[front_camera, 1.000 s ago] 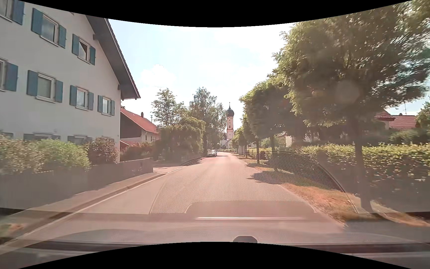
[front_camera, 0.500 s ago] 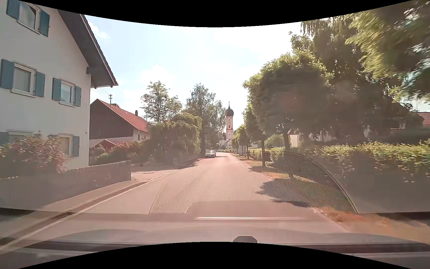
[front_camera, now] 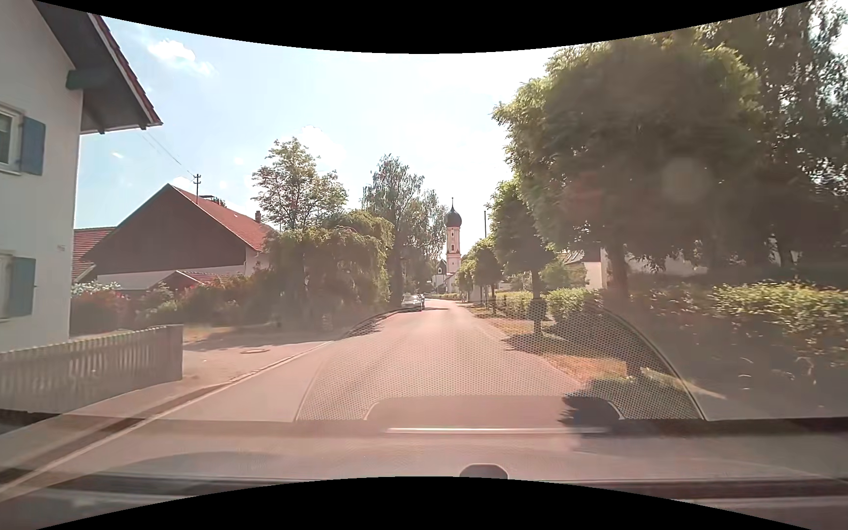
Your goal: Follow the waypoints while adhering to traffic rules and regulations
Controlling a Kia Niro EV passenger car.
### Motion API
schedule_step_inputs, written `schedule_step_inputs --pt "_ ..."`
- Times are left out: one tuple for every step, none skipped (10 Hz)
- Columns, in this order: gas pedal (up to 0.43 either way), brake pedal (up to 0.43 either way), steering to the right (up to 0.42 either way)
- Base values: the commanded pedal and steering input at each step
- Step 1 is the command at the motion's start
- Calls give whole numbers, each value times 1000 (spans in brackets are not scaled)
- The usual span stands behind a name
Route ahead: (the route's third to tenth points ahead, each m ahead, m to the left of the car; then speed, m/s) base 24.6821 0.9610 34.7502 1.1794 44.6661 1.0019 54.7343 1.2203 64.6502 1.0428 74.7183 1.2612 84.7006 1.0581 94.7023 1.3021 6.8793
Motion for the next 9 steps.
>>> schedule_step_inputs --pt "98 0 -2" --pt "98 0 -2" --pt "110 0 -2" --pt "110 0 -2" --pt "110 0 -2" --pt "118 0 -2" --pt "118 0 -1" --pt "138 0 -1" --pt "138 0 -1"
